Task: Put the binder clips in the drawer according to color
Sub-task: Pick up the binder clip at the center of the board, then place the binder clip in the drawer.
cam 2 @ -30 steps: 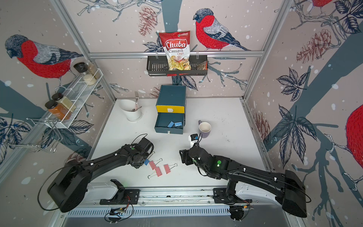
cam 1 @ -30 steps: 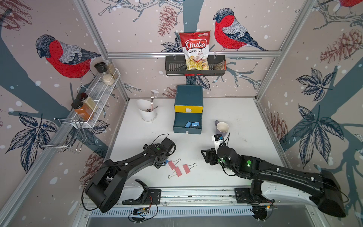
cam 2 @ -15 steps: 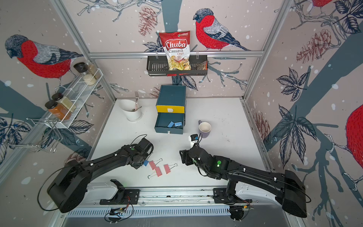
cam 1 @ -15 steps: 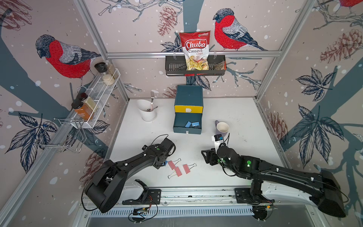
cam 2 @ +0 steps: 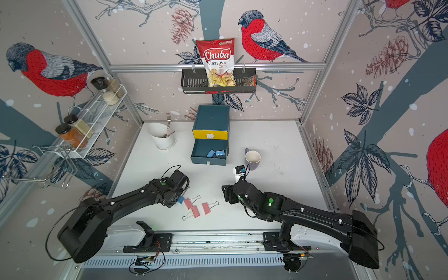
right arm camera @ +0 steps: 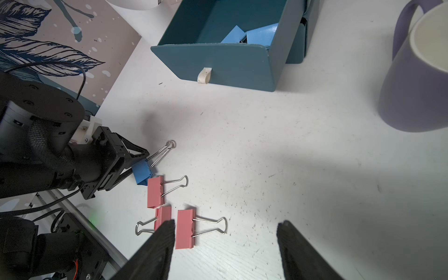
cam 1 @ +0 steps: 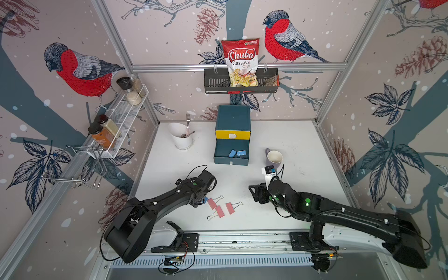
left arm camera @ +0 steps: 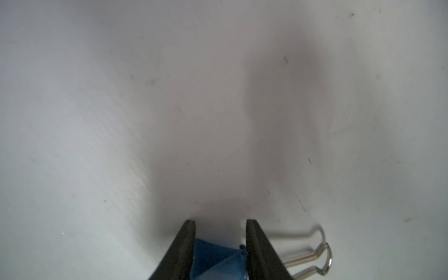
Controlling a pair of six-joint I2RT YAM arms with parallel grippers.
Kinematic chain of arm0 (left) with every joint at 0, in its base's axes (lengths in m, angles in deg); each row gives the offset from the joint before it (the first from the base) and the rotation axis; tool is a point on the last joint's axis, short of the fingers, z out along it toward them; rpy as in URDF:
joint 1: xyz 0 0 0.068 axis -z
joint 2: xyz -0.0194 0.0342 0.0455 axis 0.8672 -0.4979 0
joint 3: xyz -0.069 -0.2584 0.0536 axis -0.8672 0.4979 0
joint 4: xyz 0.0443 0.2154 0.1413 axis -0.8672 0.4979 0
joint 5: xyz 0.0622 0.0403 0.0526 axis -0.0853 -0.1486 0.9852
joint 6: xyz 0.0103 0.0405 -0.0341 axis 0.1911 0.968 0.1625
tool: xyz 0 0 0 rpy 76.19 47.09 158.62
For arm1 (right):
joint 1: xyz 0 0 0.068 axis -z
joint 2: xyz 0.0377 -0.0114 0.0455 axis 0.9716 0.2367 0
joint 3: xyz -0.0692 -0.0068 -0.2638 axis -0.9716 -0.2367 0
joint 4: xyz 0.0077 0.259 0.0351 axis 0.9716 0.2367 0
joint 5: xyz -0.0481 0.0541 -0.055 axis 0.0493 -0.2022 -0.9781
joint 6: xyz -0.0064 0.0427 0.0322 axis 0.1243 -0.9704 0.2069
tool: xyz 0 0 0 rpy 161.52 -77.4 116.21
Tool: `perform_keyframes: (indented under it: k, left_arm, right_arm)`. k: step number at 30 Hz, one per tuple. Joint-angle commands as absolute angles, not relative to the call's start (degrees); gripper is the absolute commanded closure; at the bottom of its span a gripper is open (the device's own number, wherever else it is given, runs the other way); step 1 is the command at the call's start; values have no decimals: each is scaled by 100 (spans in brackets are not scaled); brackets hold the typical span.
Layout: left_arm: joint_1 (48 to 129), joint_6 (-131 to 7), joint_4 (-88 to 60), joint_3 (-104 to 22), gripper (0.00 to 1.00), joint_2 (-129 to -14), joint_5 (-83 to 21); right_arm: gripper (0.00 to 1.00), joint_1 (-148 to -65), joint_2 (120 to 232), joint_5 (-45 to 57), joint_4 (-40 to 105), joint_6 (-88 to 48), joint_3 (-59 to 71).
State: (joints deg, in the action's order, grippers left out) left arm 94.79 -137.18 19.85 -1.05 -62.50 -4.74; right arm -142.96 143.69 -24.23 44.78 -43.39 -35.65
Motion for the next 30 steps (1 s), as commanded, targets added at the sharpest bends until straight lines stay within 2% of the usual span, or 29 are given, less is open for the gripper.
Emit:
perform_keyframes:
  k: [1,8,17,30]
  left_arm:
    - [9468,-13786,1750,-337,62,-6145,-1203]
    - [9468,-13129,2247,-1961,64,-6133,-855]
    - [9486,-12221,2371,-4246,65,-7311,-850]
    - [9490,-11895,2140,-5124,62,-8696,-642]
  right_arm:
    - [28,-14294,14343,-2471,4392,-4369,-3565]
    - [28,-14287,14264,-2567,4467,-4351,-3546]
    - [28,-14286,14281,-2568,4547,-4377,-3449]
    - [28,-14301,14255,-2572,4675,-4409,-3421]
